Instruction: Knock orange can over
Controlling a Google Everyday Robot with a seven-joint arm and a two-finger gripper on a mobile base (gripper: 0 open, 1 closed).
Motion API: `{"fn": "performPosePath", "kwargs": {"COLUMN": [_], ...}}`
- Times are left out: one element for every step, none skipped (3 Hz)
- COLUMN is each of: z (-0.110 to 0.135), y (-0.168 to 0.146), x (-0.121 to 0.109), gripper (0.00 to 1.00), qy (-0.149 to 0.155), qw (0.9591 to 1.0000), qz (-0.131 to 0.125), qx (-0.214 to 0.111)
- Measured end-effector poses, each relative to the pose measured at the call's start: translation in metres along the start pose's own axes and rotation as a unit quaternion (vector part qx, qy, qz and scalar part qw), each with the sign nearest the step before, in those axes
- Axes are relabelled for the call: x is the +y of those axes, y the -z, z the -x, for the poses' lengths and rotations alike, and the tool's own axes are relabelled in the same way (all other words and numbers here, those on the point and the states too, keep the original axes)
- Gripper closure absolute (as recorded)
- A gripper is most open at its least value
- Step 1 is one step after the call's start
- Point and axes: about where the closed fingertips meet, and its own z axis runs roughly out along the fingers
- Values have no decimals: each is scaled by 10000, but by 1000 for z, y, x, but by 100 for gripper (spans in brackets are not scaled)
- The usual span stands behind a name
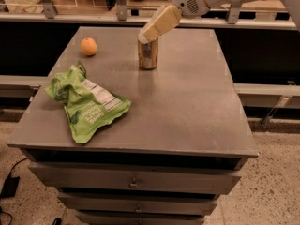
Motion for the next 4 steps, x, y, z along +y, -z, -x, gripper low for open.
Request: {"fn": "performPosePath", "kwargs": {"z": [-4,-18,-36,-61], "y": [-5,-10,-10,-15], "x": [1,-8,-17,-22], "gripper": [0,0,0,0], "qy": [-144,-443,-728,-969], "qw": [9998,9990,9970,9936], "qz": [141,75,-270,-579], "qx": [63,-9,-77,-69]}}
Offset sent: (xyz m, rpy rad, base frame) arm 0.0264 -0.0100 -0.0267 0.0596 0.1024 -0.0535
